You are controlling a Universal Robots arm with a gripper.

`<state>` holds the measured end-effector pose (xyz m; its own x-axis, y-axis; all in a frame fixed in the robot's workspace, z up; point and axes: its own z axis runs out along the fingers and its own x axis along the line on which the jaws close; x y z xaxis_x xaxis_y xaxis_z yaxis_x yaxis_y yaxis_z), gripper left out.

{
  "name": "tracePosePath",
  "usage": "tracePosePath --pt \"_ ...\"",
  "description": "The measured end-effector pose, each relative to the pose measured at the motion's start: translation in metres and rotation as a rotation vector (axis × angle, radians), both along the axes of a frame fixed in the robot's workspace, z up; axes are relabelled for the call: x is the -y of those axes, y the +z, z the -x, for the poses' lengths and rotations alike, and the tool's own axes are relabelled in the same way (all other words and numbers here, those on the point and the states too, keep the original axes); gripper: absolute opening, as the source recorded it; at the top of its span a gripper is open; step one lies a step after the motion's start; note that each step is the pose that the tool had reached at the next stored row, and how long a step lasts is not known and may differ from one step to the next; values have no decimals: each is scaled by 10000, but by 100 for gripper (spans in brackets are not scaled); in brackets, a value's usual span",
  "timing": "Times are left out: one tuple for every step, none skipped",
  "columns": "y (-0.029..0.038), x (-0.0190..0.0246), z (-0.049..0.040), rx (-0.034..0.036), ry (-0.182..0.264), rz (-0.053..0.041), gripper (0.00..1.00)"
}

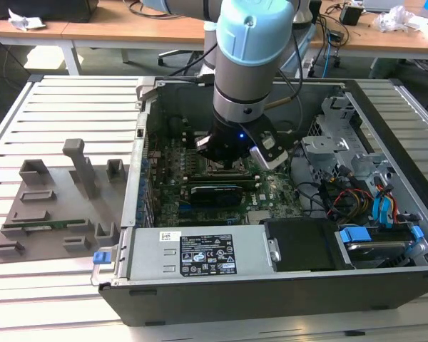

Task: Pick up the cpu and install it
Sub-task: 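Install the second cpu locking lever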

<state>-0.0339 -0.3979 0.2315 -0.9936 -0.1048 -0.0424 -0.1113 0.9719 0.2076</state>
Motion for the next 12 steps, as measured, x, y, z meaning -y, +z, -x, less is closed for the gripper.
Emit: tracePosePath --pt "-24 0 21 1 1 -18 11" --pt "-63 0 46 1 2 -21 11" --pt "-81 0 71 2 2 -22 11" --pt "-108 0 108 0 5 -21 11" --pt "-141 0 158 0 3 -37 11" --pt "-150 0 171 0 3 -53 11" --pt "-159 0 180 -1 2 -81 11" --pt "-176 0 191 1 3 -116 11" --pt "-187 0 203 1 4 -131 11" --pt "-204 0 222 0 4 -156 11" --pt "-214 0 235 0 5 -173 11" --pt "-232 0 253 1 4 -188 11"
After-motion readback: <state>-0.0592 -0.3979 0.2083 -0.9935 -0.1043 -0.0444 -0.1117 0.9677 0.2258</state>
